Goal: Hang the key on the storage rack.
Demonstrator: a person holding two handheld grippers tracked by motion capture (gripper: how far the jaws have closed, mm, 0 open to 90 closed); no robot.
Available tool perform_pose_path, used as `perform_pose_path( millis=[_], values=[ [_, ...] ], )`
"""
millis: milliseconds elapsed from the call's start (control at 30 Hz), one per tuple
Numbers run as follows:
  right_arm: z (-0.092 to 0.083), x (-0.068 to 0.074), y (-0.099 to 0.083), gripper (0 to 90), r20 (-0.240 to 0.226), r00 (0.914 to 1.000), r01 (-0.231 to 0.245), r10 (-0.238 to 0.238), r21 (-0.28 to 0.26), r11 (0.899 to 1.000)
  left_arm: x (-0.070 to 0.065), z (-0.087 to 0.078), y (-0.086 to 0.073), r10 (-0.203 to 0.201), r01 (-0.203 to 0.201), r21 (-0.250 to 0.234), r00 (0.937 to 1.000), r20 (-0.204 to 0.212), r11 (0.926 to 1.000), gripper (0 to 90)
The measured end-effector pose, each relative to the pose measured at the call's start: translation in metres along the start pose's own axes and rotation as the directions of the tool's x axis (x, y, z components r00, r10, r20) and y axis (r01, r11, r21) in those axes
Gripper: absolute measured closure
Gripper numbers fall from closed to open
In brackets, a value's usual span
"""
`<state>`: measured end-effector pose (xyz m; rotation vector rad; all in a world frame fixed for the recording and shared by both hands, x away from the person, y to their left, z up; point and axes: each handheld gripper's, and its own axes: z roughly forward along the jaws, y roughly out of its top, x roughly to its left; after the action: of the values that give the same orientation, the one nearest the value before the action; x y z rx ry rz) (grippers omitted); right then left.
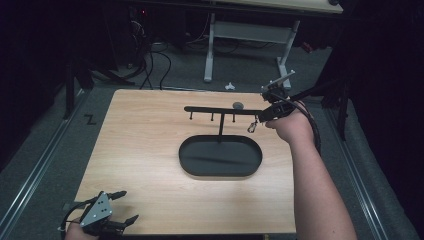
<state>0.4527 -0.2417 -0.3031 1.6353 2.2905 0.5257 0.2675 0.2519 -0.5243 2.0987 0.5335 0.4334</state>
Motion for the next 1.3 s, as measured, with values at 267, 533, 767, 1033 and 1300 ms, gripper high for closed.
perform_pose_path(
  millis=[267, 533, 767, 1033, 1300],
  values=[
    [0.001, 0.001, -0.003, 84.2, -0.006, 1.0000, 0.004, -0.004, 0.003, 1.000, 0.000, 0.000, 0.000, 0.001, -0.001, 0.001, 1.0000, 0.001, 1.0000, 15.3],
    [-0.001, 0.001, -0.006, 81.9, -0.006, 1.0000, 0.005, -0.005, 0.002, 1.000, 0.000, 0.001, 0.000, 0.001, -0.001, -0.001, 1.0000, 0.001, 1.0000, 15.3],
    [0.001, 0.005, -0.015, 76.7, -0.005, 0.9998, 0.020, -0.020, 0.005, 1.000, 0.000, 0.001, 0.001, 0.003, -0.003, 0.001, 1.0000, 0.002, 1.0000, 15.3],
    [0.008, 0.015, -0.028, 66.3, -0.006, 0.9988, 0.049, -0.049, 0.007, 0.999, 0.000, 0.003, 0.001, 0.004, -0.004, 0.002, 1.0000, 0.007, 1.0000, 15.4],
    [0.012, 0.020, -0.042, 49.7, 0.013, 0.9981, 0.060, -0.059, -0.021, 0.998, 0.000, 0.003, 0.002, 0.004, -0.004, 0.003, 1.0000, 0.007, 1.0000, 15.3]
  ],
)
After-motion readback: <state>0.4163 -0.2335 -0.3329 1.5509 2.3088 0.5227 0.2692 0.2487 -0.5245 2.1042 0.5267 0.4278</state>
